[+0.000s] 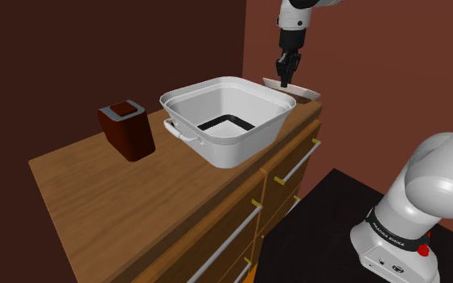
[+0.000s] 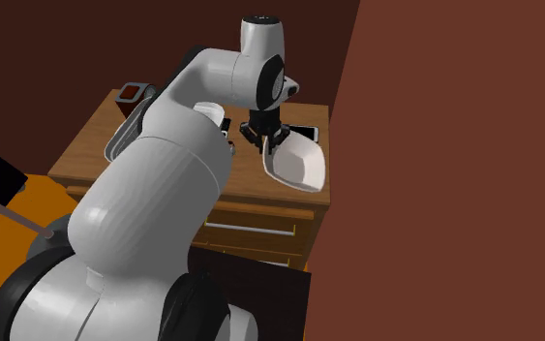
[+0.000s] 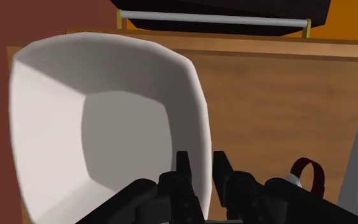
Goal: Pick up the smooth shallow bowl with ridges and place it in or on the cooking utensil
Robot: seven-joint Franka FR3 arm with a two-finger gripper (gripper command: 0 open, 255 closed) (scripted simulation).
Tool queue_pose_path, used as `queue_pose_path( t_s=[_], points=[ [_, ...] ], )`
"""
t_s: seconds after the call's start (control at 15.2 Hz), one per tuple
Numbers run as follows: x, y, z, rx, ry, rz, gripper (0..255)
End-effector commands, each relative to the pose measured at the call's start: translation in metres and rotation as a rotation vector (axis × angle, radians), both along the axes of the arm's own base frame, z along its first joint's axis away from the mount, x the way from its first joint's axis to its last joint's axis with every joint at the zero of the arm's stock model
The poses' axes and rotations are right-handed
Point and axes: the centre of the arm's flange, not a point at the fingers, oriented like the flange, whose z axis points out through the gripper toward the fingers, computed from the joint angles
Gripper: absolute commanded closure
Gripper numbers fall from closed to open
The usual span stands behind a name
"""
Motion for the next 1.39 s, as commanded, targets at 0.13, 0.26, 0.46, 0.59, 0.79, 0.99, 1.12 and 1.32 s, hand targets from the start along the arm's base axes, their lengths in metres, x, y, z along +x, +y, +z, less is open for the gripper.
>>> queue_pose_path(
  t_s=[0.13, 0.26, 0.46, 0.59, 0.79, 0.99, 1.12, 1.32],
  points=[
    [-0.001, 0.0, 0.022, 0.0, 0.001, 0.0, 255],
    [-0.001, 0.0, 0.033, 0.0, 0.001, 0.0, 255],
    [-0.001, 0.0, 0.049, 0.0, 0.001, 0.0, 255],
    [-0.001, 0.0, 0.059, 0.0, 0.001, 0.0, 255],
    [-0.001, 0.0, 0.075, 0.0, 0.001, 0.0, 255],
    [-0.001, 0.0, 0.091, 0.0, 0.001, 0.0, 255],
    [-0.001, 0.0, 0.101, 0.0, 0.001, 0.0, 255],
    [-0.001, 0.0, 0.117, 0.0, 0.001, 0.0, 255]
  ],
)
